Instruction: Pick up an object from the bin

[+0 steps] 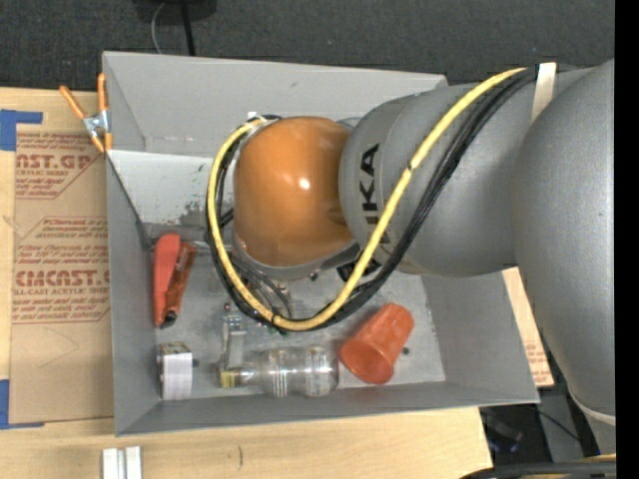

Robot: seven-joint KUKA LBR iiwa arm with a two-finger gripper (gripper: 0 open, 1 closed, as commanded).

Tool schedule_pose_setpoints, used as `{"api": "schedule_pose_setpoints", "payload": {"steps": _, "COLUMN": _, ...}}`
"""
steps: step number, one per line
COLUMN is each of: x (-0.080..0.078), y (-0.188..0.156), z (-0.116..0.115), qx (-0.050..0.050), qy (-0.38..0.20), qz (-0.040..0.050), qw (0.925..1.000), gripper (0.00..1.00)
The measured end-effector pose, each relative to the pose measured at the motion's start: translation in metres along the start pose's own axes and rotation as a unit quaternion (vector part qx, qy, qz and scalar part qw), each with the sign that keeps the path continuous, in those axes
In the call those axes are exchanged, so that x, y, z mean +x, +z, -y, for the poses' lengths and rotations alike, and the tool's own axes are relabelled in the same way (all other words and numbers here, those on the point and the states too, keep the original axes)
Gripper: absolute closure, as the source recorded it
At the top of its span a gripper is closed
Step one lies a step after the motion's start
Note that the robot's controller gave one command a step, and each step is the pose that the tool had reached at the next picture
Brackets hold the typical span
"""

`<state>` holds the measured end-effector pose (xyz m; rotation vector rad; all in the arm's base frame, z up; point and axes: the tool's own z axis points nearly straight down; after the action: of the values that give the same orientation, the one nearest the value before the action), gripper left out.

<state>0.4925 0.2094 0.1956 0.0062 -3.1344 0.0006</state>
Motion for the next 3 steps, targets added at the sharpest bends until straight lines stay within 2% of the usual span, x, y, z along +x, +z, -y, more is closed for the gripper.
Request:
{"api": "schedule_pose_setpoints", "payload": {"steps": 1, "x": -0.002, "y": -0.005, "z": 0.001, "qx": -0.001, "qy": 0.001, "qz": 0.0037, "qw": 1.0000, "gripper": 0.00}}
{"api": "schedule_pose_setpoints", "payload": {"steps": 2, "x": 0.000, "y": -0.007, "z": 0.003, "qx": -0.001, "qy": -0.001, "qz": 0.0024, "qw": 1.0000, "gripper": 0.00}}
{"api": "schedule_pose_setpoints", "payload": {"steps": 3, "x": -0.006, "y": -0.030, "z": 0.002, "qx": -0.002, "qy": -0.038, "qz": 0.0098, "qw": 0.9992, "gripper": 0.00}}
